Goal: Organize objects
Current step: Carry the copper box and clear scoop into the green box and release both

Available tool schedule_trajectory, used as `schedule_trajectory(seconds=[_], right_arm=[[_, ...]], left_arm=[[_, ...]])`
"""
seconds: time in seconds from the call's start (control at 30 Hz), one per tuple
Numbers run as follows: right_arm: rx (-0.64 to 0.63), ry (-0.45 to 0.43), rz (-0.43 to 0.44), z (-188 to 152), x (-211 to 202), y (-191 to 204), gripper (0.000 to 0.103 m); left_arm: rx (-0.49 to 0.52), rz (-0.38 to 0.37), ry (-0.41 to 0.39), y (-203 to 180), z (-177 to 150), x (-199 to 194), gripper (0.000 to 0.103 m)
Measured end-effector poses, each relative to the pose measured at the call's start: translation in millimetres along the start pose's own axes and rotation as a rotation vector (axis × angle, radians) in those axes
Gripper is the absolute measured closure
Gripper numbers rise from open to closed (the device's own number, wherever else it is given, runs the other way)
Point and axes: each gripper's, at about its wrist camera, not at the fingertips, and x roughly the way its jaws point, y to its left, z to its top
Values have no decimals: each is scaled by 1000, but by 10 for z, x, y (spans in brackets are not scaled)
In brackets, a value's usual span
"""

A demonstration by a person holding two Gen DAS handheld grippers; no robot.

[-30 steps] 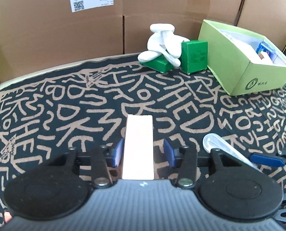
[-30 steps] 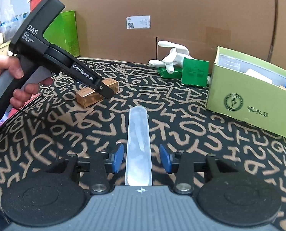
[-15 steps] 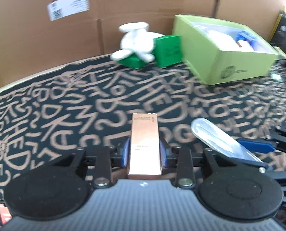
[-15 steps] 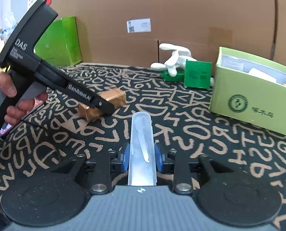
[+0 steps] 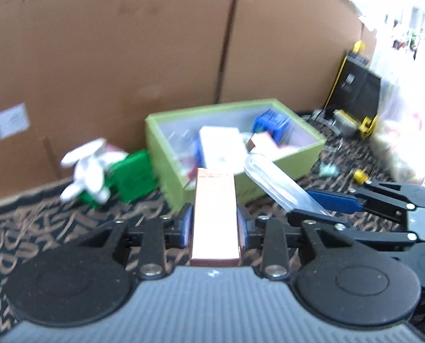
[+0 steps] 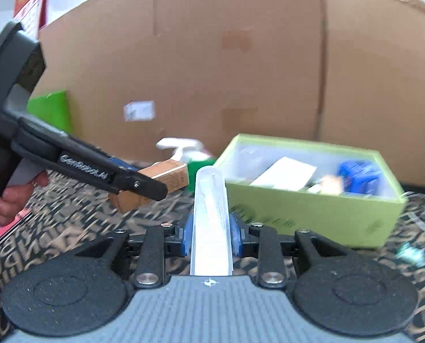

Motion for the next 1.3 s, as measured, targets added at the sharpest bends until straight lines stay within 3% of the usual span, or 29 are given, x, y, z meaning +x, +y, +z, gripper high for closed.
schedule_trajectory(seconds=[0.33,0.6,0.73,0.77,0.8,0.87,0.9,0.97,1.0,1.07,1.3], right_arm=[[81,-103,-190,363,266,-802,72],[113,-109,-239,406,800,-1187,72],[103,-94,-250,380,976,-1245,72],[100,-87,-258,362,1022,-1248,72],[94,-82,-262,340,1066,-1254,72],[74,-67,-252,303,1164,-1269,71],[64,-58,-251,286,1202,-1265,68],[44,-53,-264,246,1222,-1266,33],[38,-64,-274,222,1205,-1261,29],[31,-83,-292,193,1153,-1255,28],[41,-132,-311,327,869,-1163,25]], left_arm=[[-43,2,-68,-310,626,645,72],[-96,47,-70,-170,744,1306,72],[-120,27,-53,-73,739,1502,71],[-128,25,-59,-53,727,1527,66],[-133,21,-67,-34,716,1542,46],[-150,29,-97,-5,677,1524,20],[-150,37,-119,-1,643,1494,14],[-129,35,-137,13,632,1449,9],[-125,37,-138,15,621,1424,4],[-131,42,-147,20,602,1363,0],[-86,37,-179,-22,579,928,0]])
